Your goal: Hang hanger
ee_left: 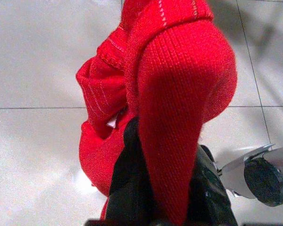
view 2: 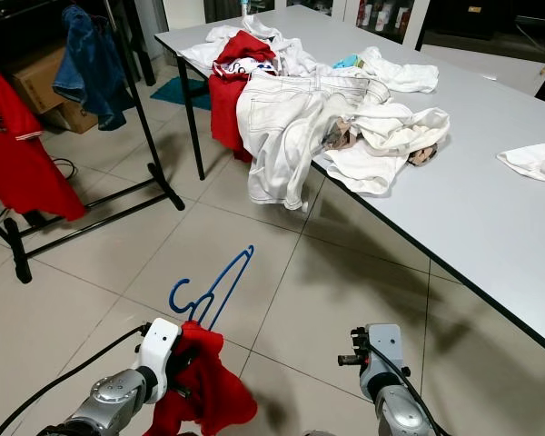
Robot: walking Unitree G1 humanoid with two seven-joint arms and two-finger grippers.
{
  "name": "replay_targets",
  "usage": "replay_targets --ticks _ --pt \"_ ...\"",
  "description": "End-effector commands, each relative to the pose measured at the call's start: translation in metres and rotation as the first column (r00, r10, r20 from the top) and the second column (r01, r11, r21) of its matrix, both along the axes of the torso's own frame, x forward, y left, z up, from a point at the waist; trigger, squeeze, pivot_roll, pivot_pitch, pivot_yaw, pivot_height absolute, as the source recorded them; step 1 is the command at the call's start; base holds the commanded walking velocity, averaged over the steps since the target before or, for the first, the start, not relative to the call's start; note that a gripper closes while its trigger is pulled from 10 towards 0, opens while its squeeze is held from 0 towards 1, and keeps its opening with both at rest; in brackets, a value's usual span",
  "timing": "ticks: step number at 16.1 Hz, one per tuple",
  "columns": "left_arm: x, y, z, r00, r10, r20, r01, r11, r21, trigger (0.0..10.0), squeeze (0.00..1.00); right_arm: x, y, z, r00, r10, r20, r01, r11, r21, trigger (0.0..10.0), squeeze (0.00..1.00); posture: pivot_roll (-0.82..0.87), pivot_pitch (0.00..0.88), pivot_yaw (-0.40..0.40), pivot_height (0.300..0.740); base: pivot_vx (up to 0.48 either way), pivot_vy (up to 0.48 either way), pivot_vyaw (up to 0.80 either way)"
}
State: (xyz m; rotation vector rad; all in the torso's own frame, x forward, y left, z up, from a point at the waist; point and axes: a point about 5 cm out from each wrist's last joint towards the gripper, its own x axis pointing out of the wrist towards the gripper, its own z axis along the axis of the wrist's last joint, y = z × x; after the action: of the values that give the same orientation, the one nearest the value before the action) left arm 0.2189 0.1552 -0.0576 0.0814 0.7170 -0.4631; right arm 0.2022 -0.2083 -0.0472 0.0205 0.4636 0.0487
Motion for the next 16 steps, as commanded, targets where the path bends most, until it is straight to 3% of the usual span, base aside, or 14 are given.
replay_targets --ticks 1,11,16 --pt "-0.001 0.004 0.000 1.000 0.008 -0.002 -0.008 1.000 0.008 10.0 0.00 -0.002 -0.001 -0.002 1.000 -0.002 -0.013 0.002 1.000 -0.001 10.0 0.00 -0.13 0.000 0.051 0.740 0.000 0.000 0.00" --pt "0.001 0.007 0.000 0.999 0.036 0.006 -0.036 0.999 0.016 10.0 0.00 -0.002 0.001 -0.002 0.999 0.027 -0.021 -0.027 1.000 -0.005 10.0 0.00 -0.10 0.000 0.032 0.740 0.000 0.000 0.00" --pt "-0.009 0.015 -0.004 0.999 0.038 -0.009 -0.038 0.999 0.030 10.0 0.00 -0.001 -0.001 -0.002 0.999 0.032 -0.027 -0.032 0.999 -0.010 10.0 0.00 -0.08 0.000 0.031 0.740 0.000 0.000 0.00"
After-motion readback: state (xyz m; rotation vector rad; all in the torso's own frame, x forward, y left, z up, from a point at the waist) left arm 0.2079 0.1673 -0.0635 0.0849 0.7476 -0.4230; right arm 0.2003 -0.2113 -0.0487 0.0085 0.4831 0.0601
